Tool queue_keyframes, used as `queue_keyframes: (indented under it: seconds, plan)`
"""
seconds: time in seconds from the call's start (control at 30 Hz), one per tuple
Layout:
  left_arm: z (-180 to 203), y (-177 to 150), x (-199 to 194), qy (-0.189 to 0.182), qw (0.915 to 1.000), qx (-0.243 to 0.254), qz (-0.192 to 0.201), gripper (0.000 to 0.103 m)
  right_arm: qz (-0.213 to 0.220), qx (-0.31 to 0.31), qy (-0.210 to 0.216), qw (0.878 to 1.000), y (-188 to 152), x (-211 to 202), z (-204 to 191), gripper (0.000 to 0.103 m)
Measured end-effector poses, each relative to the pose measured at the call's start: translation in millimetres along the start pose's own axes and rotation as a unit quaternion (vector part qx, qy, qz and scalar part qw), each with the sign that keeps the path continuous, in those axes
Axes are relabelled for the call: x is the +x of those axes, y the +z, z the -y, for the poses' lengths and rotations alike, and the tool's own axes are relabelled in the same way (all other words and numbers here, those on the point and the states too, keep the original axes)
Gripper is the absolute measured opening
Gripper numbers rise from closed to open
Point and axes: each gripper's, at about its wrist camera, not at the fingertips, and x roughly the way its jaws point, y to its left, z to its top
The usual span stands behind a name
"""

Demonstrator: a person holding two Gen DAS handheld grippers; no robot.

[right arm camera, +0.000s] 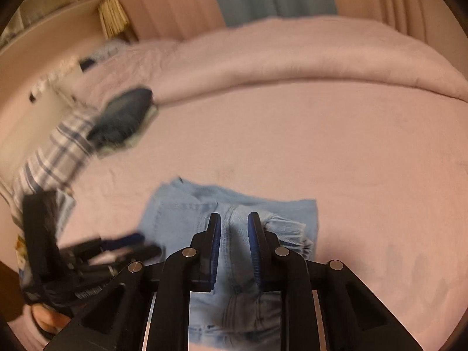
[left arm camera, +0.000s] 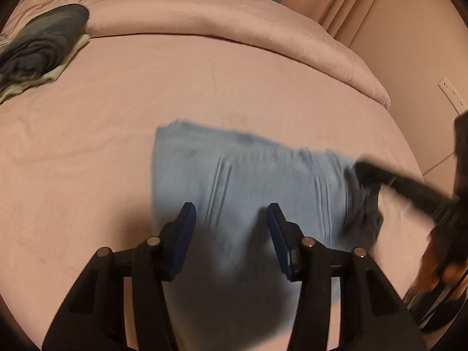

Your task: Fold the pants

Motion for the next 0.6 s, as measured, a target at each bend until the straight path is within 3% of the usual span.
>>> queue_keyframes:
  seconds: [0.1,0.13,0.27,0.47,0.6]
  plan:
    - [-2.0,13.2,31.0,0.012,0.9994,0.006,-0.031,0.050,-0.052,-0.016,-0.048,0.997,-9.4,36.2,8.7,0.020]
    - [-3.4,14.6,41.6,0.014,0.9988,0.004,-0.048,0.050,-0.051,-0.009,-0.047,0.998,-12.1,41.7,15.1,0.017]
    - [-6.9,19.5,45.1,0.005,0.9986,0.001,-0.053,0.054,-0.040,0.024,-0.012,0.999,-12.6,32.6,29.4,0.017]
    - [-14.4,18.9,44.2,-0.010,0.9986,0.003,-0.052,0.054,-0.028,-0.030,0.029,0.999,-40.2,-7.1,2.0,0.017]
    - [-7.3,18.7,45.2,-0.002,0.9986,0.013,-0.050,0.056,-0.062,-0.085,-0.010,0.994,-82.7,-2.6,-17.4,0.017]
